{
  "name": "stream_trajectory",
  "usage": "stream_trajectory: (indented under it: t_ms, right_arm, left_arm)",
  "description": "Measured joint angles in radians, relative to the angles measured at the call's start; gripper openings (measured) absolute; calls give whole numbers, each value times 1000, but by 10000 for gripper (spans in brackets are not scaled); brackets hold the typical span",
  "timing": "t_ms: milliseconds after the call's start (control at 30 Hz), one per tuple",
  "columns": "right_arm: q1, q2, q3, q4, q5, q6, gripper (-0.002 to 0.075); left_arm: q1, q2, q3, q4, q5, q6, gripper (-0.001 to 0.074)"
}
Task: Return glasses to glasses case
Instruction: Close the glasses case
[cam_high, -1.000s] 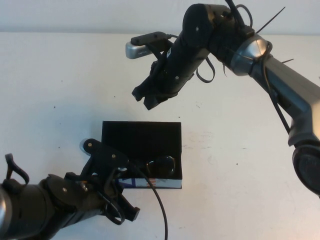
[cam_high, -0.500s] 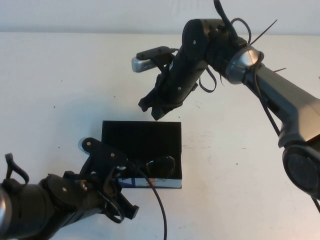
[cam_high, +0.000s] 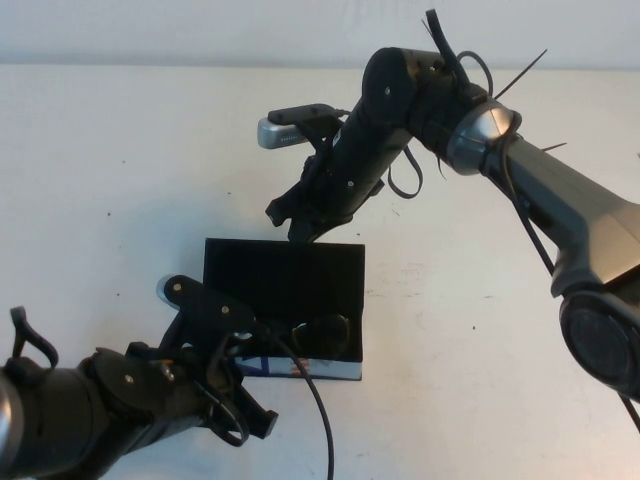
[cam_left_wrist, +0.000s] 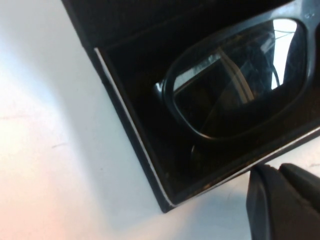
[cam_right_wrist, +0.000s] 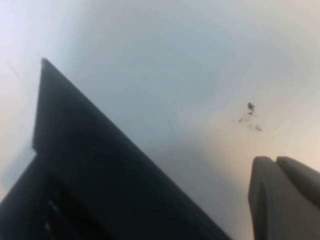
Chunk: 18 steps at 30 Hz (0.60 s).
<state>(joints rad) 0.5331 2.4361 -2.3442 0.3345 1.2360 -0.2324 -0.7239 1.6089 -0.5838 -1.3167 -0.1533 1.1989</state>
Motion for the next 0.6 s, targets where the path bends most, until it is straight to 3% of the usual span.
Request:
stream_trajectory:
  t_ms: [600]
  right_arm:
    - [5,-85,52,-52,2,-14,-11]
  left_arm:
    - [0,0,0,0,-19,-15,-1]
